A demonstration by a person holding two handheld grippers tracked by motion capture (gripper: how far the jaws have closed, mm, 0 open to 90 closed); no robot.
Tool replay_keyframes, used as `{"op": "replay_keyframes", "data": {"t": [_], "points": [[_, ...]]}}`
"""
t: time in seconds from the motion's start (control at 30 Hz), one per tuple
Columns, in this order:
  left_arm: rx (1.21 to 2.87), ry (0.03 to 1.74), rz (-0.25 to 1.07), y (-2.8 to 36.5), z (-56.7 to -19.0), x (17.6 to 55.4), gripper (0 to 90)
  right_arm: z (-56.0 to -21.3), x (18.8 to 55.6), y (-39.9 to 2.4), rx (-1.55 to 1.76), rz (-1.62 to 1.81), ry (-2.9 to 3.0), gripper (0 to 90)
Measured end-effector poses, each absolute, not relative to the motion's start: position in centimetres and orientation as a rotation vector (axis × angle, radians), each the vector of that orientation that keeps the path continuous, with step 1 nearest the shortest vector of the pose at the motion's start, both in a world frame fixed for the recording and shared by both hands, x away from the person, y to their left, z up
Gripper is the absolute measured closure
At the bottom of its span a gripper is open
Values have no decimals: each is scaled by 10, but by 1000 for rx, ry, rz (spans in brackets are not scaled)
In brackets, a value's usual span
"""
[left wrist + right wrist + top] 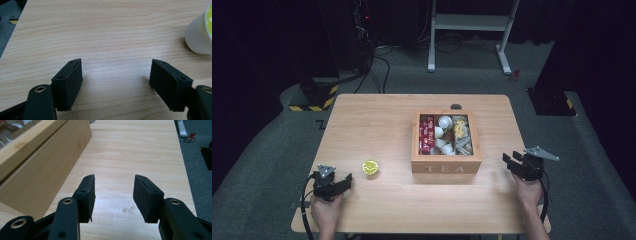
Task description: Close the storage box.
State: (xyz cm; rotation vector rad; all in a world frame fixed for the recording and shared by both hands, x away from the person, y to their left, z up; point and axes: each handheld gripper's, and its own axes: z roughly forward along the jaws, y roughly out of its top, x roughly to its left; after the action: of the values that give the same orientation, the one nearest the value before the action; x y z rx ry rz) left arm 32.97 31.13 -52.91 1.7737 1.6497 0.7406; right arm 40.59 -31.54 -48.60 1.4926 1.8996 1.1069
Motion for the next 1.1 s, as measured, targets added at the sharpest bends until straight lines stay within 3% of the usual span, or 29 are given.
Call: {"op": "replay_keyframes", "data": {"t": [1.1], "points": [[1778, 1644, 740, 311, -529, 330, 261, -515, 409, -302, 1502, 918, 2023, 488]]}}
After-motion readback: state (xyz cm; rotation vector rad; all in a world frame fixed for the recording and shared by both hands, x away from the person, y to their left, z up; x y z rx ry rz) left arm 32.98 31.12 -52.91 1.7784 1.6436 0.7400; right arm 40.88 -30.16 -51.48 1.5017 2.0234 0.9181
